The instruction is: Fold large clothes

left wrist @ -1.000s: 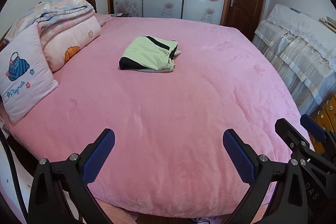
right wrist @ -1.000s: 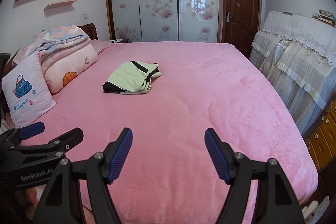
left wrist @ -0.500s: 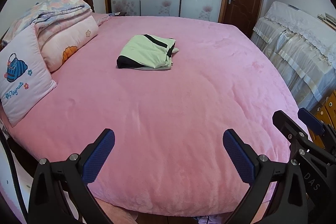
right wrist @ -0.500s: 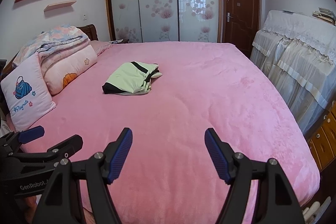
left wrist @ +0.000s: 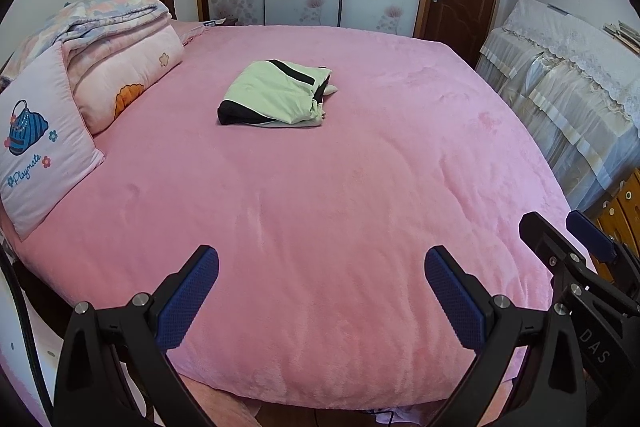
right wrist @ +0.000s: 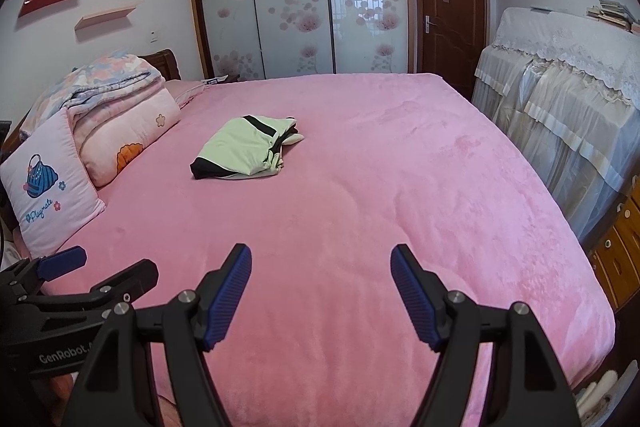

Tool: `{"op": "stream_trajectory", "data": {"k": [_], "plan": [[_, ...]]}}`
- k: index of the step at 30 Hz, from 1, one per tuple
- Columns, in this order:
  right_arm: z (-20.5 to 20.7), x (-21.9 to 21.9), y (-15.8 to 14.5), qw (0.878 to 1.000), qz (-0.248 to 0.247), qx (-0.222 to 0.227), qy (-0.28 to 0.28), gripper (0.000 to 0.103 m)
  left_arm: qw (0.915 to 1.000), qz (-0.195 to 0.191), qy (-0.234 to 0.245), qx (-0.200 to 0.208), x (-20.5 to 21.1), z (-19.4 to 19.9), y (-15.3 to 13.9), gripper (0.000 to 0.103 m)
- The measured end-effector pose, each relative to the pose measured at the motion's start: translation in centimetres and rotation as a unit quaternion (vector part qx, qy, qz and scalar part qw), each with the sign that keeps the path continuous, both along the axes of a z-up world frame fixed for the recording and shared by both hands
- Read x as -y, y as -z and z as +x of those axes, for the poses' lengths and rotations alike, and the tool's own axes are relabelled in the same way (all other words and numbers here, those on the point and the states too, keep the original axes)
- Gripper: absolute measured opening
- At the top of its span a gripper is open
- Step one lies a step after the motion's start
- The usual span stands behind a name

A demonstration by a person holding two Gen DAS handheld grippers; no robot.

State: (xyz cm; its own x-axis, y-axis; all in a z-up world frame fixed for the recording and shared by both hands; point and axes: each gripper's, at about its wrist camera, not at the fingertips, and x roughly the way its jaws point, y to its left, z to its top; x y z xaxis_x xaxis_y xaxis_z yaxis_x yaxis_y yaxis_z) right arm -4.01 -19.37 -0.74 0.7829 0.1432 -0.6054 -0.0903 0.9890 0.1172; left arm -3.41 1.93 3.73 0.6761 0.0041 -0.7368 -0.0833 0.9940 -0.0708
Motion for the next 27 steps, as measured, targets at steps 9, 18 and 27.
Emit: {"op": "stream_trajectory", "data": {"k": [9,18,27], "plan": [[0.1,0.4,0.4,1.000,0.005,-0.006,0.011,0.073,0.9999,0.007,0.007,-0.004,0.7,0.3,0.3,0.102],[0.2,0.7,1.1,1.000,0.014,-0.018,0.022,0.073,0.9998,0.013,0.013,-0.012,1.5,0.7,0.7,0.102],[0.7,1.0,1.8,0.999,0.017,-0.026,0.029,0.073,0.9995,0.019,0.018,-0.017,2.1,1.1,1.1,0.102]]}}
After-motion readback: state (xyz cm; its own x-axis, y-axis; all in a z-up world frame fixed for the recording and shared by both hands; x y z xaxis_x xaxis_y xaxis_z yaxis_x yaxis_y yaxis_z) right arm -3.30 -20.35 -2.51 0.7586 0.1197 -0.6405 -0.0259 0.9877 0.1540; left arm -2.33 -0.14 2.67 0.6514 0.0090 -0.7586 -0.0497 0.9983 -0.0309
